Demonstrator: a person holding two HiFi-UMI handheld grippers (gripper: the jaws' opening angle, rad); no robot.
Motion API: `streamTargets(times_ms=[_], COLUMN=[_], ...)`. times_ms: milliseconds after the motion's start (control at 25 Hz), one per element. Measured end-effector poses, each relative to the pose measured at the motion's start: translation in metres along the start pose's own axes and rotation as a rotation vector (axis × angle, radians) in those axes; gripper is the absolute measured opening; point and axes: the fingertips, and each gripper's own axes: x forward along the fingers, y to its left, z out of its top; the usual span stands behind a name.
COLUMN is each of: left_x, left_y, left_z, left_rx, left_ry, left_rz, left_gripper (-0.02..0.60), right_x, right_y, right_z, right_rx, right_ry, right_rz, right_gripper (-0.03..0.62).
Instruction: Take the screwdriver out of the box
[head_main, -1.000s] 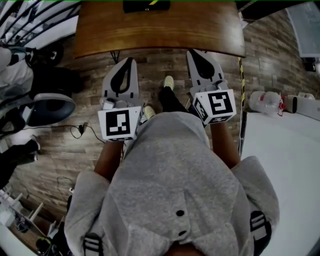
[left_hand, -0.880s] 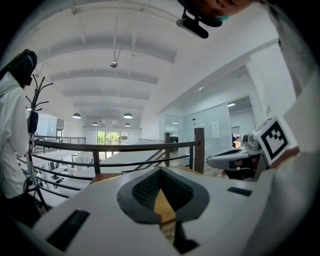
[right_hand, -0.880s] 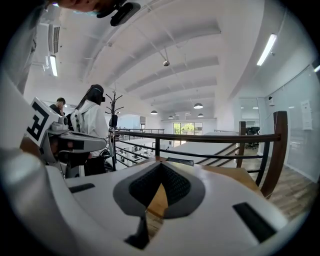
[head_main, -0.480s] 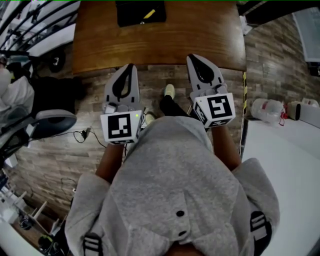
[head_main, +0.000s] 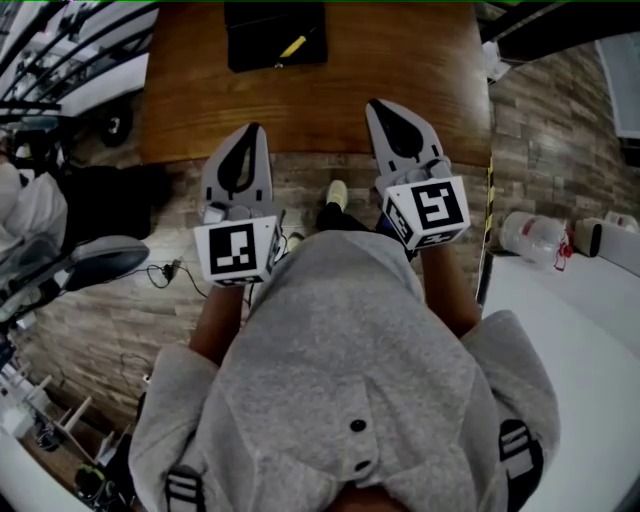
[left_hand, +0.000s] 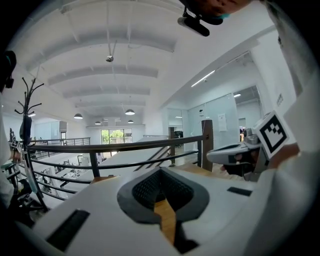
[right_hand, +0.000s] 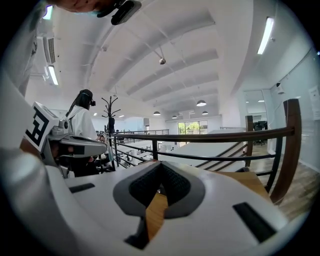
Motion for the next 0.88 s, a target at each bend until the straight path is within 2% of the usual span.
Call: streamTargets(times_ms=[360, 880], left_x=[0.024, 0.035], left_y=[-0.001, -0.011], left_z=[0.008, 0.019], left_rx=[0.01, 0.046], left_ry=[0.002, -0.013], left_rz=[0.034, 0.035], left_gripper=[0.012, 0.012], right_x=[0.02, 0.025], right_y=[-0.019, -0.029], right_z=[0.008, 0.018], right_rx=[-0.009, -0.013], right_ry=[-0.009, -0.028], right_rz=[0.037, 0.072], right_gripper=[0.009, 0.009])
